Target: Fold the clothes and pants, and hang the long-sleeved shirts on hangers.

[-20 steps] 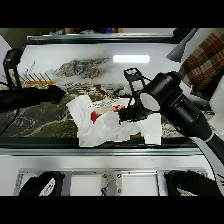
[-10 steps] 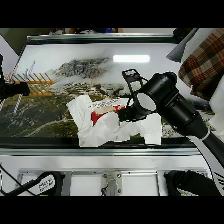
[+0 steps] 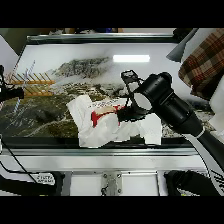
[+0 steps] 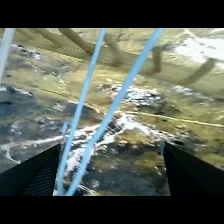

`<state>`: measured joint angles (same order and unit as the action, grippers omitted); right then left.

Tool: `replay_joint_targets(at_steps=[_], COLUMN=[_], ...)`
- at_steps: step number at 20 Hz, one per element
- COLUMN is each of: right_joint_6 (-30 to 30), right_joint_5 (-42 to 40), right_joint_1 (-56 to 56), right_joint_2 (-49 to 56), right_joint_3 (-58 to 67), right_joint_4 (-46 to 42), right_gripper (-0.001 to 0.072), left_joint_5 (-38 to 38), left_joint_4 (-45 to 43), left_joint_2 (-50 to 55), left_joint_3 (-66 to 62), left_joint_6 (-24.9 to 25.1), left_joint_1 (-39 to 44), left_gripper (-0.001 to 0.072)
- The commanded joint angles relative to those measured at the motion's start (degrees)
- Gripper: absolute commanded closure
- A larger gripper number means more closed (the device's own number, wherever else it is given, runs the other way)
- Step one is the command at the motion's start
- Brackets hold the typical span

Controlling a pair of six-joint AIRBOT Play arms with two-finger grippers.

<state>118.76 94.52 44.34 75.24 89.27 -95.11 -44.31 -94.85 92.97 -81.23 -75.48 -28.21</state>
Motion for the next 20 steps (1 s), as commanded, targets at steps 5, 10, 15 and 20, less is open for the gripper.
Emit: replay_joint_targets(at_steps=[5, 10, 15, 20], right_joint_6=[0.00, 0.00, 0.00, 0.00], right_joint_5=[0.02, 0.00, 0.02, 0.02], right_joint_1=[0.04, 0.04, 0.04, 0.04], right_joint_2=[1.29, 2.10, 2.71, 3.43], right_joint_3=[-0.02, -0.02, -0.02, -0.02], right_joint_4=[0.00, 0.02, 0.02, 0.00], right_gripper=[0.0690, 0.0690, 0.0690, 0.0690], left_joint_5=[-3.61, -4.63, -2.32, -1.29], left_joint_4=[-6.54, -7.76, -7.74, -9.09], left_joint_2=[11.78, 16.00, 18.73, 19.02], left_joint_3=[-9.62, -10.95, -10.97, -10.95], left_joint_6=[7.67, 8.24, 8.26, 8.22], left_joint_1=[-0.90, -1.79, -1.79, -2.01], left_gripper=[-0.0004, -0.0004, -0.0004, 0.0006])
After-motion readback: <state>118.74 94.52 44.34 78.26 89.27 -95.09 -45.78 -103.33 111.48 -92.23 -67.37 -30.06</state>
